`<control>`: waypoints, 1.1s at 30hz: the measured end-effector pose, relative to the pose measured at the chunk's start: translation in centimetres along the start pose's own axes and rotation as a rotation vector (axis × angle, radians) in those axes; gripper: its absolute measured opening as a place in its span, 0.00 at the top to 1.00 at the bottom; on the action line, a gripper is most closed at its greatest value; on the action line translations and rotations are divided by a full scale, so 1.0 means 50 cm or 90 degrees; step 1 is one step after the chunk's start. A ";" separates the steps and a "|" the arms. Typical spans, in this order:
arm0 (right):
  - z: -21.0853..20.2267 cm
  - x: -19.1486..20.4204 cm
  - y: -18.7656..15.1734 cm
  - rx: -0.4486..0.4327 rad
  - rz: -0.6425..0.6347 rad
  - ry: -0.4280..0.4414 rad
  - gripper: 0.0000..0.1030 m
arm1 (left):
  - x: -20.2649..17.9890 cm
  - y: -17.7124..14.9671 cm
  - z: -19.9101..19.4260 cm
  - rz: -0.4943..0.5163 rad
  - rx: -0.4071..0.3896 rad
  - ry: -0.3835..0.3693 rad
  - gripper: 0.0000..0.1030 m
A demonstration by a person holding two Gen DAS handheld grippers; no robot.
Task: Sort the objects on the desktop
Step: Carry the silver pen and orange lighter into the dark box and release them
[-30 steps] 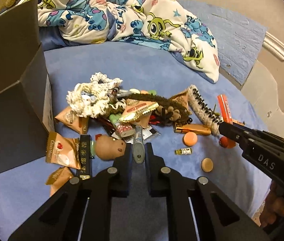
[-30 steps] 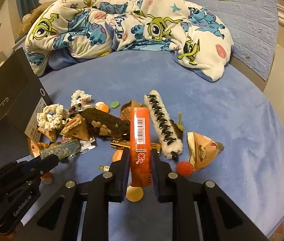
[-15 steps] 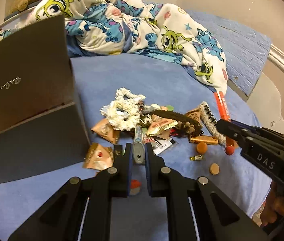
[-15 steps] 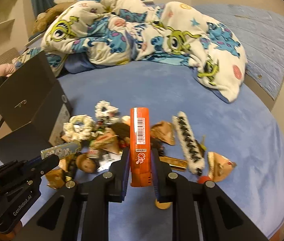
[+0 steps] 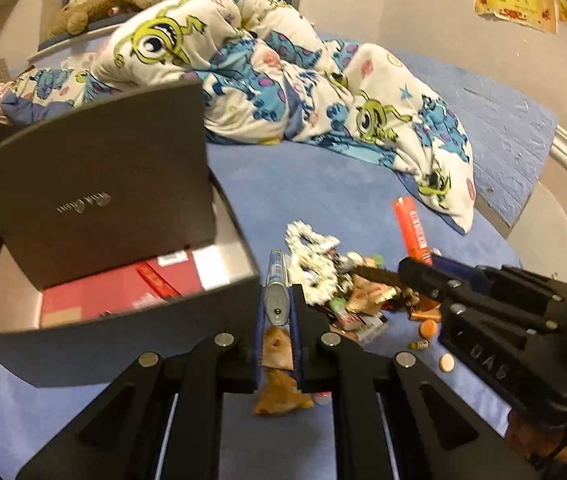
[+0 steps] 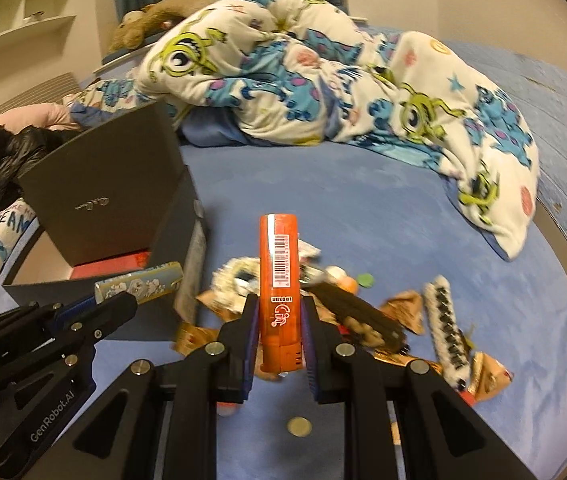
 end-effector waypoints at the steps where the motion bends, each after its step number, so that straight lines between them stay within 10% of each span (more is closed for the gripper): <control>1: 0.001 0.011 0.005 -0.001 -0.003 0.004 0.80 | 0.012 0.007 -0.009 -0.001 -0.006 0.003 0.89; 20: 0.074 0.336 0.052 0.024 -0.075 0.158 0.80 | 0.294 0.016 -0.117 -0.084 -0.035 0.132 0.89; 33: 0.164 0.399 0.044 0.060 -0.080 0.176 0.80 | 0.375 -0.025 -0.068 -0.097 -0.005 0.163 0.89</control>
Point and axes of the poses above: each gripper's, at about its wrist camera, not at the fingertips, and z roughly the way its jaws point, x to its left, y to its top, the point moved 5 cm from there along z, roughly the way its jaws point, and after that the axes turned 5 degrees about -x, right-handed, at the moved point
